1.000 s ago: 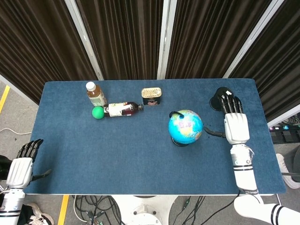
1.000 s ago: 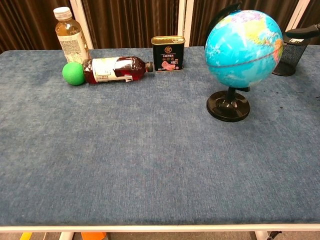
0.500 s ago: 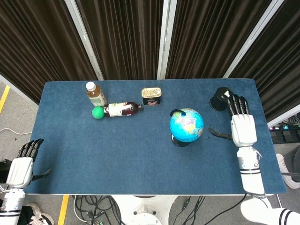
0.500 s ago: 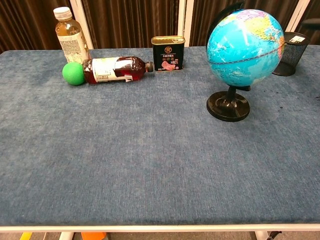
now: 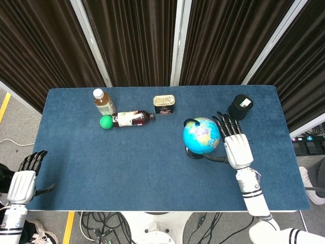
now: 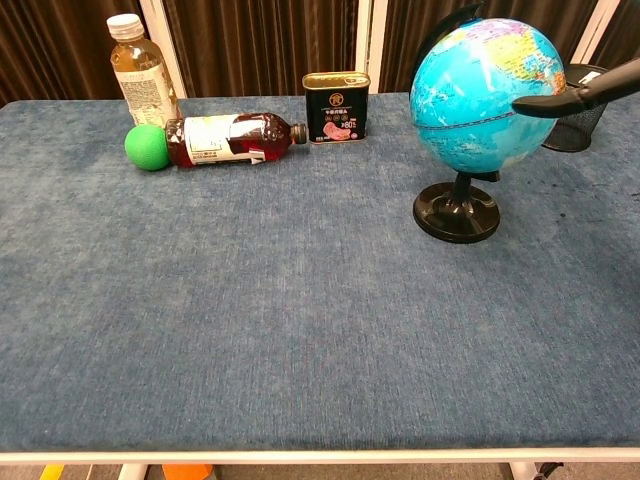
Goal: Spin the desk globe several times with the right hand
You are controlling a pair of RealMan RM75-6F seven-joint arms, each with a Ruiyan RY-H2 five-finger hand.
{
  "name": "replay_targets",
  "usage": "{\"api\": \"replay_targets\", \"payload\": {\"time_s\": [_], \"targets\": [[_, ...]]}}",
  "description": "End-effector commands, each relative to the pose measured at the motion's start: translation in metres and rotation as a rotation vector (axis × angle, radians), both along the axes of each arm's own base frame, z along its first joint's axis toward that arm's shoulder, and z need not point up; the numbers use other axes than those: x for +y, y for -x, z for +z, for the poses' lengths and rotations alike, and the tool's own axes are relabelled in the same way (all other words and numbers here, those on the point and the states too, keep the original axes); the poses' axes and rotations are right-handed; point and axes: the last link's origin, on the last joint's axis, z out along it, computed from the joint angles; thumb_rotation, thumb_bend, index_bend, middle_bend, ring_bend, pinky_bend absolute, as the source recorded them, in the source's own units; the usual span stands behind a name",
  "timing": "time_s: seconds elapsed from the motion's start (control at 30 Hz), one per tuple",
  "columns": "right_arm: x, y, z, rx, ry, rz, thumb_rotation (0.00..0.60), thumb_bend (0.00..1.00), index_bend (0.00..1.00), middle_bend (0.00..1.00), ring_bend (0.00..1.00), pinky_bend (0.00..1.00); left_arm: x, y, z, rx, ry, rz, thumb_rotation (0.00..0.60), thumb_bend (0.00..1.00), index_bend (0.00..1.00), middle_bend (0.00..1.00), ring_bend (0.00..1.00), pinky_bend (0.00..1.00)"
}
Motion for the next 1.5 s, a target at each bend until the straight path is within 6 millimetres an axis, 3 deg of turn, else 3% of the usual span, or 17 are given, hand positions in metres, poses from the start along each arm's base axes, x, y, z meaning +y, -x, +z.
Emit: {"api": "replay_targets", "payload": {"time_s": [0.03, 0.27, 0.87, 1.4, 1.5], "targets": [[-0.005, -0.003, -0.004, 0.007, 0.006, -0.005, 0.415, 0.00, 0.00, 0.00, 0.00, 0.00, 0.000, 0.001, 0.000, -0.003, 0.000, 0.002, 0.600, 0.07, 0.07, 0.08, 0.04, 0.09], [-0.010, 0.000, -0.002, 0.019, 0.015, -0.033, 0.416, 0.00, 0.00, 0.00, 0.00, 0.00, -0.002, 0.004, 0.001, -0.007, -0.004, 0.005, 0.600, 0.07, 0.07, 0.08, 0.04, 0.09], [-0.014, 0.029, 0.021, 0.010, 0.047, -0.112, 0.415, 0.00, 0.00, 0.00, 0.00, 0.00, 0.000, 0.002, -0.001, -0.003, 0.004, 0.002, 0.600, 0.07, 0.07, 0.08, 0.04, 0.09], [-0.056, 0.052, 0.037, 0.010, 0.085, -0.249, 0.427, 0.00, 0.00, 0.00, 0.00, 0.00, 0.000, 0.002, 0.000, -0.002, 0.001, 0.005, 0.600, 0.07, 0.07, 0.08, 0.04, 0.09], [-0.057, 0.056, 0.039, 0.000, 0.091, -0.257, 0.428, 0.00, 0.00, 0.00, 0.00, 0.00, 0.000, 0.002, 0.000, -0.002, -0.001, 0.005, 0.600, 0.07, 0.07, 0.08, 0.04, 0.09]]}}
